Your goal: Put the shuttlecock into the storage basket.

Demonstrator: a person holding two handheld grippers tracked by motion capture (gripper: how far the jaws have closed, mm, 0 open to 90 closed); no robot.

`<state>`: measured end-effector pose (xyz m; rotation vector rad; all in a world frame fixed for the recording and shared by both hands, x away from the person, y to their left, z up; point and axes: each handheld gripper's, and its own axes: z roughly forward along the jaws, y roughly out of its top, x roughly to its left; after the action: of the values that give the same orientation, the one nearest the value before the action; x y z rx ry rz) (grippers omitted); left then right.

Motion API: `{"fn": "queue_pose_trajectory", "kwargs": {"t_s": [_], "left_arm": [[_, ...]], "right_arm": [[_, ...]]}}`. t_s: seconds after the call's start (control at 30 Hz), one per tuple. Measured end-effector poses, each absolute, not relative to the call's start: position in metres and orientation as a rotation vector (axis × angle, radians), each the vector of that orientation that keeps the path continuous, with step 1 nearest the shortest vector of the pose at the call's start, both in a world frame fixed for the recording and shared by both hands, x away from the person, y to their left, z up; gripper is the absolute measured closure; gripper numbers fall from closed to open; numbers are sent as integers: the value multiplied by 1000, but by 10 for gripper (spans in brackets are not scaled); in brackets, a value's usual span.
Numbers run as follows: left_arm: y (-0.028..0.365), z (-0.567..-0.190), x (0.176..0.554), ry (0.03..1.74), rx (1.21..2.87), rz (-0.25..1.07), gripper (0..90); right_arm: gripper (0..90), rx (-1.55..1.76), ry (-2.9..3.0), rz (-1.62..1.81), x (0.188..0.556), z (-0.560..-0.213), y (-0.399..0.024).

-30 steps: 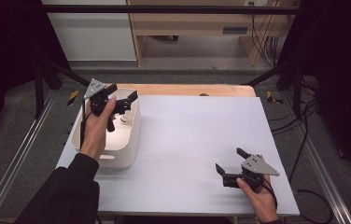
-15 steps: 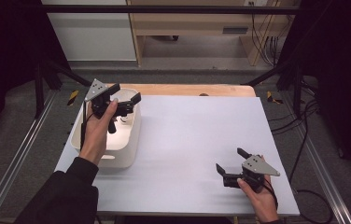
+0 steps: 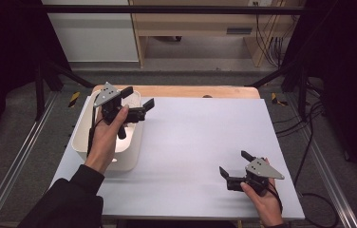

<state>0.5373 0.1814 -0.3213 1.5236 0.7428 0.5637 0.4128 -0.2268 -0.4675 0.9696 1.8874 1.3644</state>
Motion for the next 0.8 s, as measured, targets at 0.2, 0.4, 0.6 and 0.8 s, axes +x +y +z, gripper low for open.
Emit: {"fn": "queue_pose_trajectory", "kwargs": {"t_s": [0.2,0.4,0.6,0.8], "left_arm": [[165,-321,530,701,1547,549,26],[149,-324,524,666,1577,529,26],[137,-328,518,628,1589,509,26],[127,-336,513,613,1599,483,25]], "right_arm": [[29,965,1887,1362,413,-468,-227],[28,964,1889,1368,412,-467,-227],[28,965,1890,1370,413,-468,-227],[28,964,1892,1368,412,-468,-227]]}}
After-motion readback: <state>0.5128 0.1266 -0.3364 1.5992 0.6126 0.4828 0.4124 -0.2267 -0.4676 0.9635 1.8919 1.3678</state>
